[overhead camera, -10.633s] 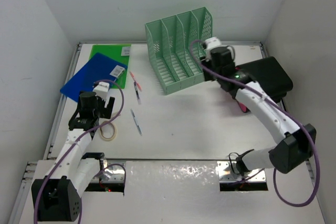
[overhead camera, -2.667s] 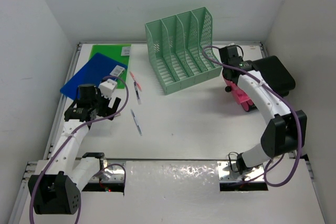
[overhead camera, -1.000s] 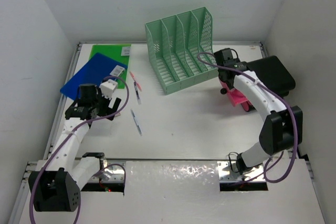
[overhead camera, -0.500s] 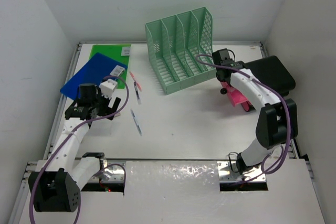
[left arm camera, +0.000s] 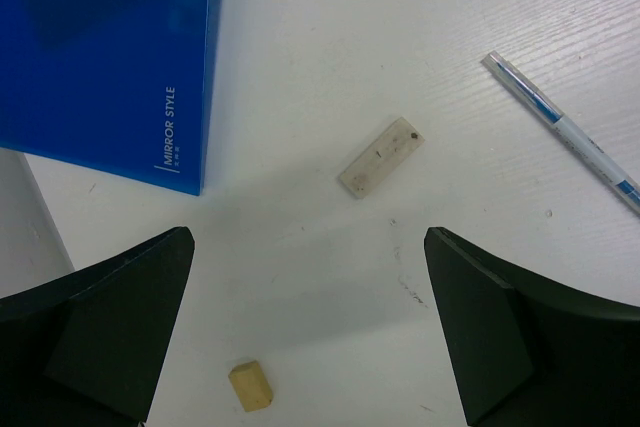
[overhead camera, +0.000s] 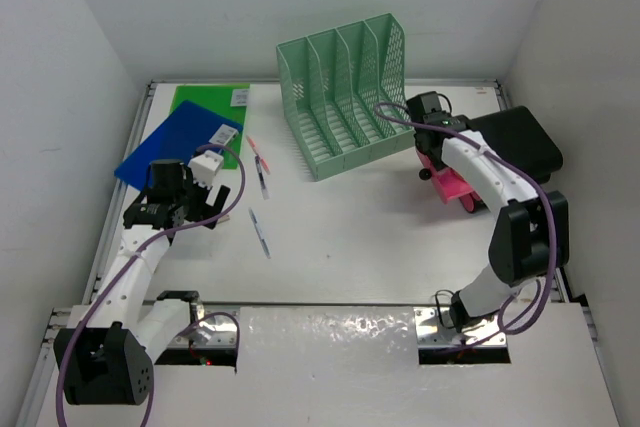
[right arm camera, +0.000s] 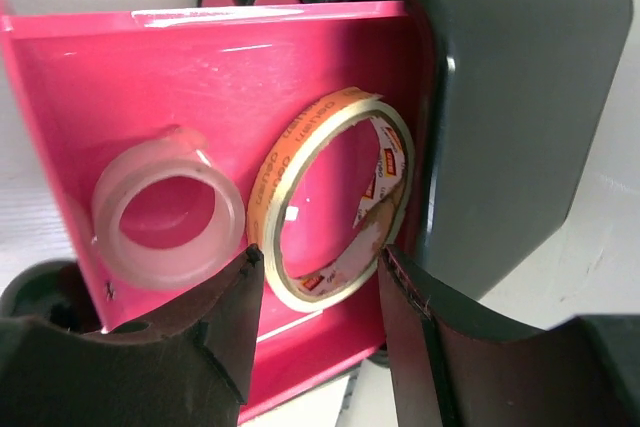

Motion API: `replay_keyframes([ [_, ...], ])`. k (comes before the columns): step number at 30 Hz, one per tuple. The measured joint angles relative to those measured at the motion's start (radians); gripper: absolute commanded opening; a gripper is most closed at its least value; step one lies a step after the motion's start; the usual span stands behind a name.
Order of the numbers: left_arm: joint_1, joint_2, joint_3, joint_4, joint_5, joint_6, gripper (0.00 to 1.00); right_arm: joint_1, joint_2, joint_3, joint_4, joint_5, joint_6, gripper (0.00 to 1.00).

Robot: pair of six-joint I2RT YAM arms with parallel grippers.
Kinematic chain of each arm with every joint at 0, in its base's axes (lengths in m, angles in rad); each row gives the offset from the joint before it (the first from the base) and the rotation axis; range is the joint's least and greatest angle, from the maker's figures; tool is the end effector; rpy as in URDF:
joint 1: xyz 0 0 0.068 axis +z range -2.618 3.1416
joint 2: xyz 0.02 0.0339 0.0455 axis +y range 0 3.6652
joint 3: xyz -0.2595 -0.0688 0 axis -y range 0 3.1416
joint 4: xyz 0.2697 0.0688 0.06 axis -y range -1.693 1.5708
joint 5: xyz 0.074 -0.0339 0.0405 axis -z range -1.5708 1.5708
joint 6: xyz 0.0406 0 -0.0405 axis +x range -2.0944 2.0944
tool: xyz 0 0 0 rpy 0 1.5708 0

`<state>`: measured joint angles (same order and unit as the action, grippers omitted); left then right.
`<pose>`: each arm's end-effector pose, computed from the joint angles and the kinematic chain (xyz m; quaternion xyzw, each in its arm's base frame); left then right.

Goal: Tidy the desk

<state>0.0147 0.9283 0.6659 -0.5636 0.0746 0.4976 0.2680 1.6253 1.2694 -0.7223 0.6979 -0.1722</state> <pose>0.2182 0.0002 0.2251 0.2357 0.9006 0.0585 0.3605 0.3517 0.0695 0.2423 -0.1176 0.9076 -0.3202 0.2447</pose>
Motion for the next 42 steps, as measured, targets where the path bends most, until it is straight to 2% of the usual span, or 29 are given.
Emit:
replay_keyframes([
  [6, 0.000, 0.000, 0.000, 0.001, 0.000, -0.001, 1.00, 0.003, -0.087, 0.071, -0.045, -0.074, 0.037, 0.47],
  [10, 0.000, 0.000, 0.000, 0.005, 0.000, -0.002, 0.99, 0.074, -0.185, 0.117, -0.036, -0.086, 0.075, 0.41],
  [11, 0.000, 0.000, 0.000, 0.006, 0.000, -0.002, 1.00, 0.101, -0.204, 0.117, -0.033, -0.083, 0.077, 0.38],
  [13, 0.000, 0.000, 0.000, 0.007, 0.000, -0.005, 1.00, 0.236, -0.250, 0.105, -0.003, -0.068, 0.081, 0.30],
  [16, 0.000, 0.000, 0.000, 0.006, 0.000, -0.006, 1.00, 0.404, -0.278, 0.006, 0.081, -0.068, 0.078, 0.09],
  [18, 0.000, 0.000, 0.000, 0.006, -0.003, -0.006, 1.00, 0.465, -0.251, -0.081, 0.109, -0.072, 0.082, 0.00],
  [19, 0.000, -0.001, 0.000, 0.006, -0.005, -0.006, 1.00, 0.476, -0.224, -0.111, 0.113, -0.070, 0.089, 0.00],
  [24, 0.000, -0.001, 0.000, 0.007, -0.009, -0.006, 1.00, 0.467, 0.006, -0.152, 0.099, -0.038, 0.111, 0.00],
  [28, 0.000, -0.002, 0.000, 0.006, -0.010, -0.009, 1.00, 0.446, 0.100, -0.150, 0.084, 0.003, 0.127, 0.00],
  [37, 0.000, -0.002, 0.000, 0.006, -0.012, -0.008, 1.00, 0.278, 0.085, -0.174, 0.103, 0.011, 0.171, 0.00],
  [42, 0.000, -0.002, 0.000, 0.007, -0.011, -0.009, 1.00, 0.242, 0.055, -0.208, 0.113, 0.040, 0.173, 0.00],
])
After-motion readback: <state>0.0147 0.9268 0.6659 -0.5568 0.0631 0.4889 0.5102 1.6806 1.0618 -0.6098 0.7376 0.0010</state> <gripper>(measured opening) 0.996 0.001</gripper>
